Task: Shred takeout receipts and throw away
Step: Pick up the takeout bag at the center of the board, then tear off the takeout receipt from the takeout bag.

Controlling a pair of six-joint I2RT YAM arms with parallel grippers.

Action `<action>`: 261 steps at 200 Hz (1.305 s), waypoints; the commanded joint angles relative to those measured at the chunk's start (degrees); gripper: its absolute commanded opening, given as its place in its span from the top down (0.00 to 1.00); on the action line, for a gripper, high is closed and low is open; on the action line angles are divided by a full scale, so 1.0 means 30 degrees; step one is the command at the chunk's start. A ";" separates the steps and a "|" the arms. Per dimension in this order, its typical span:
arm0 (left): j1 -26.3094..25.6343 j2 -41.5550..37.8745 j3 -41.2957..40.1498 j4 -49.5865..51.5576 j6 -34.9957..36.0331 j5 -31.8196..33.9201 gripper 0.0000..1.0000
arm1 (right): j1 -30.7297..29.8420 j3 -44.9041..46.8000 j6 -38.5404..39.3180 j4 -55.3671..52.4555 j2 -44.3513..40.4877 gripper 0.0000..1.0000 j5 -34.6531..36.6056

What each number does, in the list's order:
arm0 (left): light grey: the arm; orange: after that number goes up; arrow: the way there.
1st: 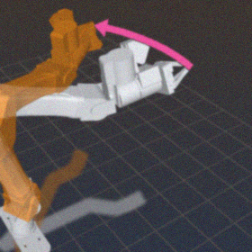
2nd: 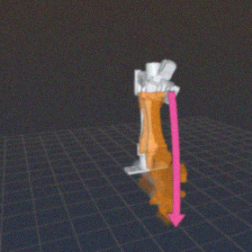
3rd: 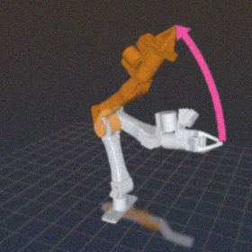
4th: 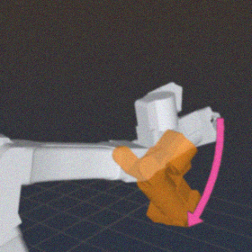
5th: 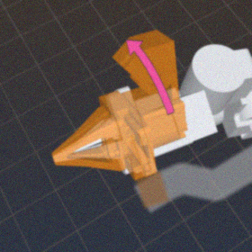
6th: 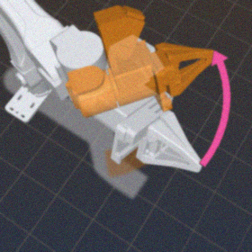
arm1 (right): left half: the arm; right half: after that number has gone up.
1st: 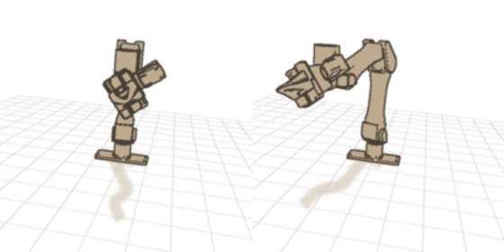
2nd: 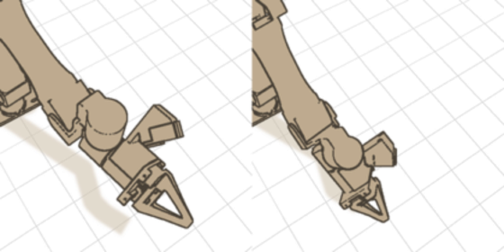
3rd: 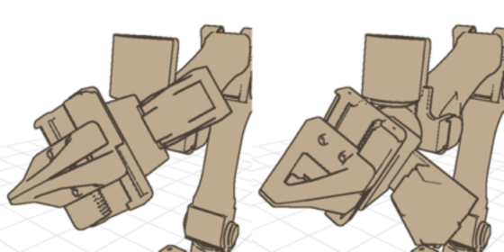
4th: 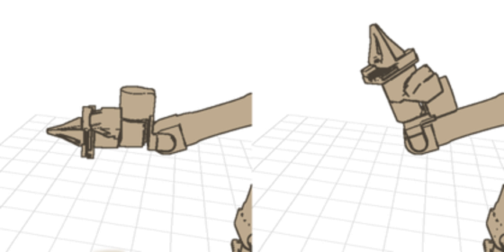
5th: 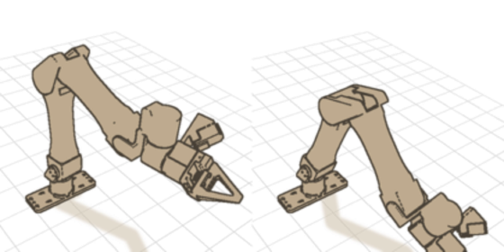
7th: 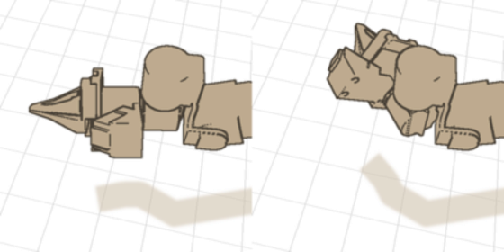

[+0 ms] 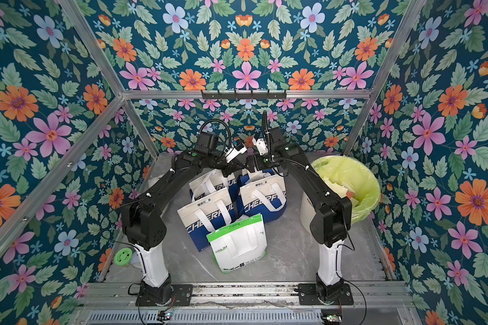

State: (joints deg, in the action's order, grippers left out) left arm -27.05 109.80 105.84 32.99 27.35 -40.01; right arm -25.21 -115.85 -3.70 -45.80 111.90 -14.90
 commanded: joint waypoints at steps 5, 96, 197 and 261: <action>-0.0096 0.0055 -0.0237 0.0990 0.0196 -0.0138 1.00 | -0.0191 0.0177 0.0326 0.1142 0.0004 0.04 0.1158; -0.0191 -0.0110 -0.0553 0.0868 0.0451 -0.0060 1.00 | -0.0214 -0.0164 -0.0290 0.2914 0.1106 0.51 -0.1066; -0.0184 -0.0330 -0.1419 -0.0036 0.0074 0.0718 1.00 | -0.0289 0.1911 -0.1148 0.5420 -0.0686 1.00 -0.2181; -0.0153 0.0198 -0.1626 -0.0597 -0.0296 0.1543 1.00 | -0.0296 0.6463 -0.1819 0.9124 -0.4405 1.00 -0.3084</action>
State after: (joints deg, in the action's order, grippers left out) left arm -27.53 109.06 101.38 26.87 27.94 -37.43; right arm -26.09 -99.42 -7.84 -26.15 101.32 -21.58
